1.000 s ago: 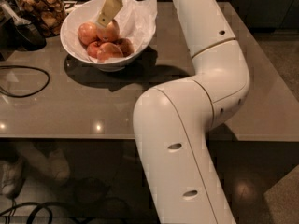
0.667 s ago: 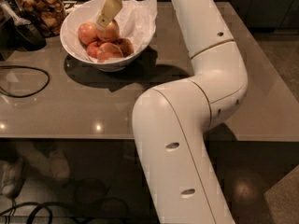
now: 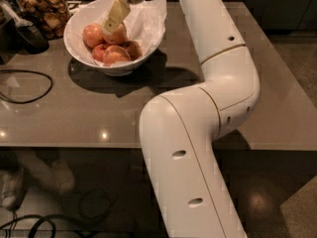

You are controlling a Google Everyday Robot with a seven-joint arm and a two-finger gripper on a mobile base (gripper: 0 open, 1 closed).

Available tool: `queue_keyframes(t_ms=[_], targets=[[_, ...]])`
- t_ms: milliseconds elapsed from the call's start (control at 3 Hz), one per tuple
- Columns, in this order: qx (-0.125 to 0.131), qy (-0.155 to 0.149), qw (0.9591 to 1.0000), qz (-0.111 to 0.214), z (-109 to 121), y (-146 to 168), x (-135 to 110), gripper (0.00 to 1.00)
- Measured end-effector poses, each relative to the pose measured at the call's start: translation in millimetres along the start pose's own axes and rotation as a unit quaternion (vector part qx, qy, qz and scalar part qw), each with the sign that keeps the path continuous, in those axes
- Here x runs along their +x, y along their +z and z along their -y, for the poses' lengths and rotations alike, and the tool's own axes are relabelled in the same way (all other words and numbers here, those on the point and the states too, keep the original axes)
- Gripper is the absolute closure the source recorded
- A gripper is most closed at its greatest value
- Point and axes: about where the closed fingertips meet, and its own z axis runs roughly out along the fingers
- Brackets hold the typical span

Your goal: Pick apple from white bowl

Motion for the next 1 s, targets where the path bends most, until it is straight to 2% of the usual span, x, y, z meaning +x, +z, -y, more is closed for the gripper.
queue_keyframes(t_ms=[1000], targets=[[-0.01,0.016,0.9996,-0.021,4,18,23,0.26]])
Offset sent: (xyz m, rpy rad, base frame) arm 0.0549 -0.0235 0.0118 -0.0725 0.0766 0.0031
